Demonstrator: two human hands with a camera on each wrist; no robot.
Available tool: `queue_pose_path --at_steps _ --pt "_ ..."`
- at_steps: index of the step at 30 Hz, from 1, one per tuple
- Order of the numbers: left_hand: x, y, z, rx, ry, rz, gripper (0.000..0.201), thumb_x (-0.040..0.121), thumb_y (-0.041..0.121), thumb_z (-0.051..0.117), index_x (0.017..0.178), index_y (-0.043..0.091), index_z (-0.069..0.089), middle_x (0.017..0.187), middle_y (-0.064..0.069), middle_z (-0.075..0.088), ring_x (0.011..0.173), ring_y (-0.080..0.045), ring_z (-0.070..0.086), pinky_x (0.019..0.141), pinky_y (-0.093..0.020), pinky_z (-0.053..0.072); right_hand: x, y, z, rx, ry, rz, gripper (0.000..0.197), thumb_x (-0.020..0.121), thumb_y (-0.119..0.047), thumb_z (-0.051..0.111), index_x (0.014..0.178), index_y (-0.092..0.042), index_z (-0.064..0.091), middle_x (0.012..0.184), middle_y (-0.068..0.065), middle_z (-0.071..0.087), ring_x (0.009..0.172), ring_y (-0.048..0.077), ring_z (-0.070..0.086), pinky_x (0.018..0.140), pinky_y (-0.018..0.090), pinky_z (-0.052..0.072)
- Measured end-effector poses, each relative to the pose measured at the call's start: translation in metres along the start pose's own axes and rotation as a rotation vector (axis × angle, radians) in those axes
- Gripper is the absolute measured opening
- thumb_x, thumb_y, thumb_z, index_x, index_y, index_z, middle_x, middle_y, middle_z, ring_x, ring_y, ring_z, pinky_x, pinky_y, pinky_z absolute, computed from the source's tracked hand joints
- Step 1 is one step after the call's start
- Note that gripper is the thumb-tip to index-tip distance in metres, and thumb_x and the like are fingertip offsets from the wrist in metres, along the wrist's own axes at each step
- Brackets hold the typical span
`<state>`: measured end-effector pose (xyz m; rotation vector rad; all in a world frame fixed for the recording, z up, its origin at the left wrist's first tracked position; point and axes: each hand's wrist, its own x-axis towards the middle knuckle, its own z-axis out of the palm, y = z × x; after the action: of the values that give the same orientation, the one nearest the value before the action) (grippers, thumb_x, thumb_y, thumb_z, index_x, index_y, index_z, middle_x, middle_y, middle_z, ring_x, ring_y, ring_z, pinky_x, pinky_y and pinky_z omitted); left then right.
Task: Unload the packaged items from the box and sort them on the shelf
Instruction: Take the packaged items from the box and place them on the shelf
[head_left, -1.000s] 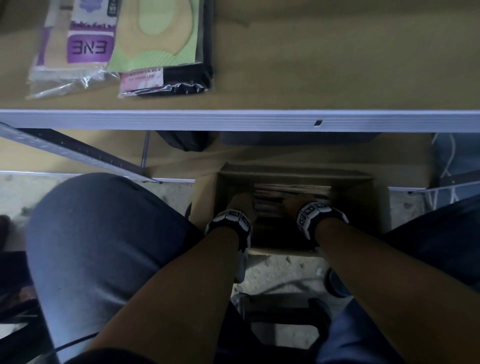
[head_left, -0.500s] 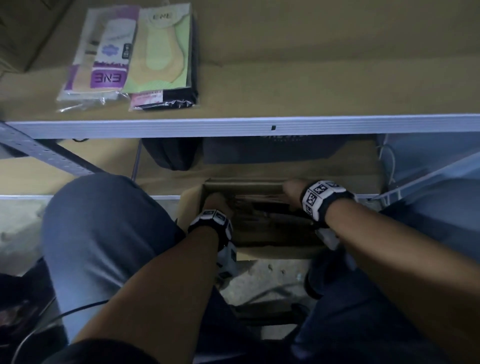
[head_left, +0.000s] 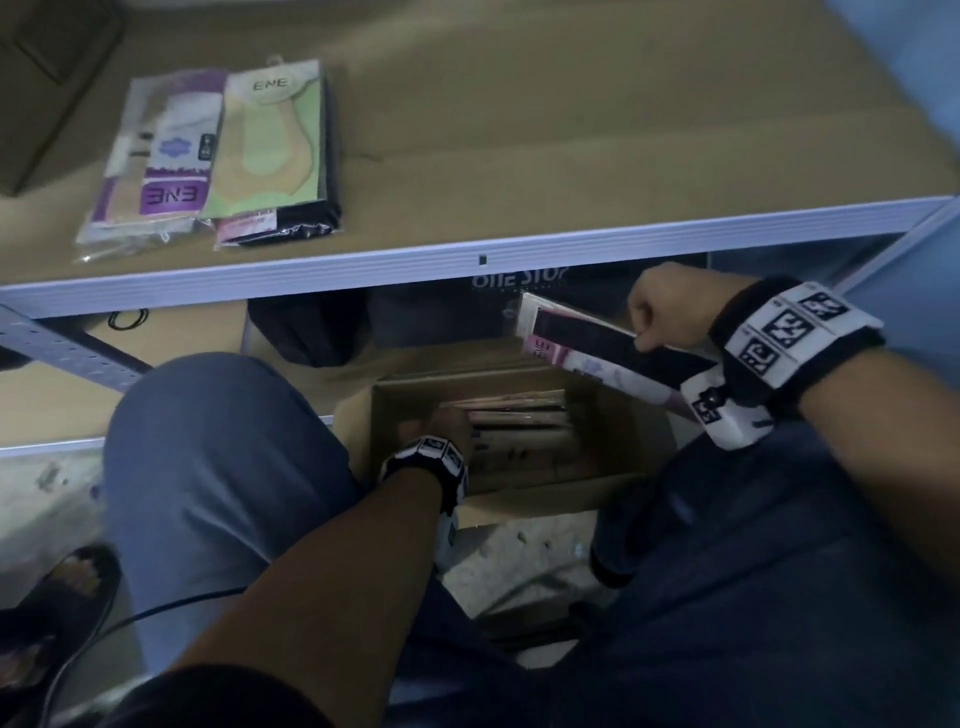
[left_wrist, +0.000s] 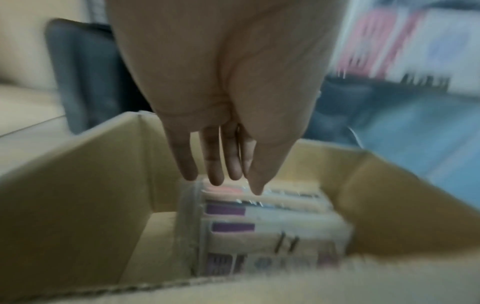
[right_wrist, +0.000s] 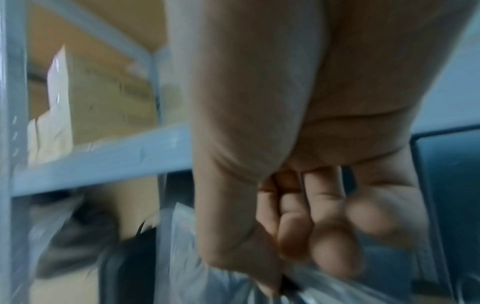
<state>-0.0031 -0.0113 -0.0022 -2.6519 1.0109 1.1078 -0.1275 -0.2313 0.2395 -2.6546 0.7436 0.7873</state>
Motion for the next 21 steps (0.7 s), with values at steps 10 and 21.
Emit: queue_pose_path --at_steps 10,21 --pt "0.083 -0.004 0.048 0.088 -0.112 -0.037 0.044 0.081 0.03 0.068 0.119 0.01 0.061 0.124 -0.011 0.06 0.111 -0.031 0.057 0.097 -0.043 0.049 -0.013 0.038 0.014 0.141 0.001 0.014 0.016 0.077 -0.021 0.074 0.066 -0.019 0.063 0.08 0.001 0.067 0.078 0.019 0.062 0.073 0.035 0.053" --pt "0.167 -0.026 0.087 0.334 -0.277 0.061 0.054 0.065 0.041 0.066 0.107 0.007 0.066 0.111 -0.012 0.066 0.092 -0.034 0.062 0.08 -0.047 0.056 0.002 0.025 0.008 0.065 -0.03 -0.052 0.014 0.077 -0.021 0.073 0.072 -0.015 0.062 0.088 0.007 0.065 0.079 0.027 0.063 0.073 0.04 0.056"
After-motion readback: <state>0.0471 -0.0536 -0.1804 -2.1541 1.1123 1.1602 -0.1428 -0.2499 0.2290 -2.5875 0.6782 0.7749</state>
